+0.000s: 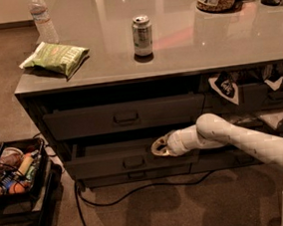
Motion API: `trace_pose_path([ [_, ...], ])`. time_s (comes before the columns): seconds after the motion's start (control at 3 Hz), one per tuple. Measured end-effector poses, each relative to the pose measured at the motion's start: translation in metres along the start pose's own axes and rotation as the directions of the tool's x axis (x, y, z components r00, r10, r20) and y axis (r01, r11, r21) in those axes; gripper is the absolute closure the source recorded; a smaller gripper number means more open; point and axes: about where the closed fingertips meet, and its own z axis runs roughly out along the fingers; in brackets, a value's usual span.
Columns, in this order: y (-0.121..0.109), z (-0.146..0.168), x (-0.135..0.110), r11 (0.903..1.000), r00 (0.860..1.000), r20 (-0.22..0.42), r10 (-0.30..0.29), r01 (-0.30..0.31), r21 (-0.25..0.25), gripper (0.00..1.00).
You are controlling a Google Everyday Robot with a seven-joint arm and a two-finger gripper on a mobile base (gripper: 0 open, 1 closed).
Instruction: Open middle drawer
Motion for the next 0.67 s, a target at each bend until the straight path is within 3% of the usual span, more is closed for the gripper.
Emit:
trace_pose_path([
  [0.33, 0.000, 0.001, 0.000, 1.0000, 1.000, 0.000, -0.002, 0.002, -0.001, 1.00],
  [0.67, -0.002, 0.006, 0.014, 0.9989, 1.000, 0.011, -0.015, 0.014, 0.045, 1.00],
])
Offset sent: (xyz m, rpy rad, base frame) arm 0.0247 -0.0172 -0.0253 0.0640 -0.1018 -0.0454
